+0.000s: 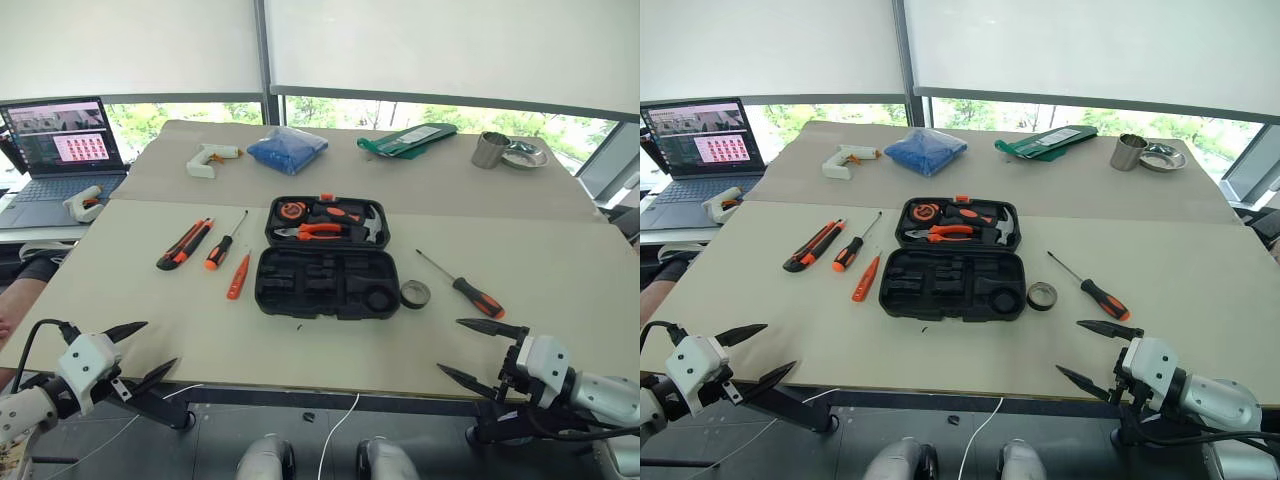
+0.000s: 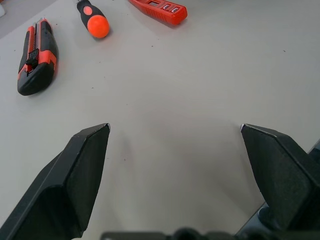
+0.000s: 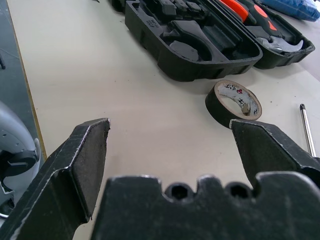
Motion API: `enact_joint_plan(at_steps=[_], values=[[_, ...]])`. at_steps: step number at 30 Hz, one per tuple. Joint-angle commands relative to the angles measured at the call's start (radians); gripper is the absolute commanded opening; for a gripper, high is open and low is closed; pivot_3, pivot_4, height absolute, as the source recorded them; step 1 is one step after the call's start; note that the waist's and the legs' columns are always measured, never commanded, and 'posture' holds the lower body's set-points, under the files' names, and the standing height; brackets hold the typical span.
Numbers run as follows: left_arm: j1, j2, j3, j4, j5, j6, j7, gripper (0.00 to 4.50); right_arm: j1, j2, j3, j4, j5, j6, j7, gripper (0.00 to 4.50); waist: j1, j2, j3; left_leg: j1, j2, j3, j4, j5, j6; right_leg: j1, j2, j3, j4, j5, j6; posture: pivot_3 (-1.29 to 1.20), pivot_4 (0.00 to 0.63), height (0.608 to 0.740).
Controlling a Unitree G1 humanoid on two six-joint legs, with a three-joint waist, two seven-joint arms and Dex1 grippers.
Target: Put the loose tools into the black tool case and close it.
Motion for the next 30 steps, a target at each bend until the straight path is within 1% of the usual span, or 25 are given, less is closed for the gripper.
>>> enact_joint_plan(at_steps=[1, 4, 5, 7, 11, 13, 16, 19, 21, 23, 24, 27, 30], values=[[-0.037, -0.025, 0.045, -0.042, -0.054, 0.083, 0.088, 4.5, -0.014, 0.01, -0.005, -0.035, 0.006, 0.008, -0.026, 4.47, 0.0, 0.0, 0.0, 0.0, 0.0, 0.0, 0.0, 0.0, 0.0, 0.0, 0.0, 0.0, 0.0, 0.0, 0.0, 0.0, 0.15, 0.739], [-0.081, -0.084, 0.119, -0.074, -0.143, 0.231, 0.229, 4.5, -0.039, 0.059, 0.009, -0.104, 0.066, 0.056, -0.062, 4.47, 0.0, 0.0, 0.0, 0.0, 0.0, -0.001, 0.001, 0.0, 0.0, 0.001, 0.0, 0.0, 0.001, 0.0, 0.0, 0.0, 0.15, 0.739], [-0.072, -0.092, 0.129, -0.091, -0.153, 0.275, 0.249, 4.5, -0.038, 0.06, 0.012, -0.144, 0.139, 0.12, -0.045, 4.47, -0.001, -0.001, 0.0, 0.0, 0.001, -0.001, 0.002, 0.0, 0.0, 0.001, 0.001, 0.0, 0.002, 0.0, 0.0, 0.0, 0.15, 0.739], [-0.04, -0.104, 0.157, -0.124, -0.208, 0.415, 0.291, 4.5, -0.067, 0.082, 0.018, -0.234, 0.239, 0.181, -0.049, 4.47, -0.007, -0.001, 0.0, 0.0, 0.001, -0.001, 0.002, 0.0, 0.0, 0.004, 0.001, 0.001, 0.003, 0.001, 0.001, 0.0, 0.15, 0.739], [-0.029, -0.132, 0.231, -0.14, -0.266, 0.55, 0.393, 4.5, -0.161, 0.13, 0.041, -0.316, 0.246, 0.212, -0.109, 4.47, -0.02, -0.001, 0.0, 0.0, 0.001, -0.001, 0.002, 0.001, 0.002, 0.004, 0.002, 0.001, 0.003, 0.002, 0.003, 0.0, 0.15, 0.739], [-0.036, -0.137, 0.259, -0.141, -0.288, 0.634, 0.451, 4.5, -0.192, 0.148, 0.039, -0.312, 0.236, 0.216, -0.126, 4.47, -0.019, -0.002, 0.0, 0.001, 0.001, -0.002, 0.002, 0.001, 0.0, 0.002, 0.002, 0.0, 0.003, 0.001, 0.001, 0.0, 0.15, 0.739], [-0.046, -0.141, 0.276, -0.175, -0.339, 0.703, 0.461, 4.5, -0.204, 0.159, 0.032, -0.284, 0.22, 0.205, -0.12, 4.47, -0.007, -0.003, -0.001, 0.0, 0.0, -0.002, 0.002, 0.0, 0.0, 0.001, 0.002, 0.0, 0.002, 0.0, 0.0, 0.0, 0.15, 0.739], [-0.069, -0.129, 0.252, -0.235, -0.369, 0.753, 0.456, 4.5, -0.195, 0.157, 0.024, -0.26, 0.213, 0.188, -0.1, 4.47, 0.002, -0.003, -0.001, 0.0, 0.0, -0.002, 0.002, 0.0, 0.0, 0.001, 0.001, 0.0, 0.001, 0.001, 0.0, 0.0, 0.15, 0.739], [-0.104, -0.116, 0.232, -0.263, -0.366, 0.781, 0.473, 4.5, -0.193, 0.157, 0.018, -0.248, 0.212, 0.182, -0.091, 4.47, 0.004, -0.003, -0.001, 0.0, -0.001, -0.002, 0.002, 0.0, 0.0, 0.001, 0.0, 0.0, 0.001, 0.004, -0.006, 0.0, 0.15, 0.739], [-0.183, -0.09, 0.191, -0.29, -0.362, 0.853, 0.521, 4.5, -0.196, 0.161, 0.014, -0.237, 0.209, 0.179, -0.086, 4.47, 0.004, -0.003, -0.001, 0.0, 0.0, -0.002, 0.002, 0.0, 0.0, 0.001, 0.0, -0.001, 0.002, 0.005, -0.007, 0.0, 0.15, 0.739], [-0.234, -0.081, 0.168, -0.295, -0.369, 0.898, 0.548, 4.5, -0.198, 0.163, 0.013, -0.233, 0.21, 0.181, -0.087, 4.47, 0.004, -0.003, -0.001, 0.0, 0.0, -0.002, 0.002, 0.001, -0.001, 0.002, 0.001, -0.001, 0.002, 0.005, -0.007, 0.0, 0.15, 0.739], [-0.455, -0.029, 0.016, -0.261, -0.326, 1.032, 0.598, 4.5, -0.204, 0.162, 0.016, -0.219, 0.213, 0.182, -0.07, 4.47, 0.006, -0.004, -0.001, 0.0, -0.001, -0.002, 0.002, 0.002, -0.002, 0.005, 0.002, -0.001, 0.004, 0.005, -0.006, 0.0, 0.15, 0.739], [-0.625, -0.028, -0.096, -0.173, -0.273, 1.098, 0.622, 4.5, -0.224, 0.16, 0.01, -0.19, 0.209, 0.176, -0.061, 4.47, 0.001, -0.004, -0.001, 0.001, -0.001, -0.001, 0.003, 0.003, -0.003, 0.007, 0.004, 0.0, 0.003, 0.007, -0.003, 0.0, 0.15, 0.739]])
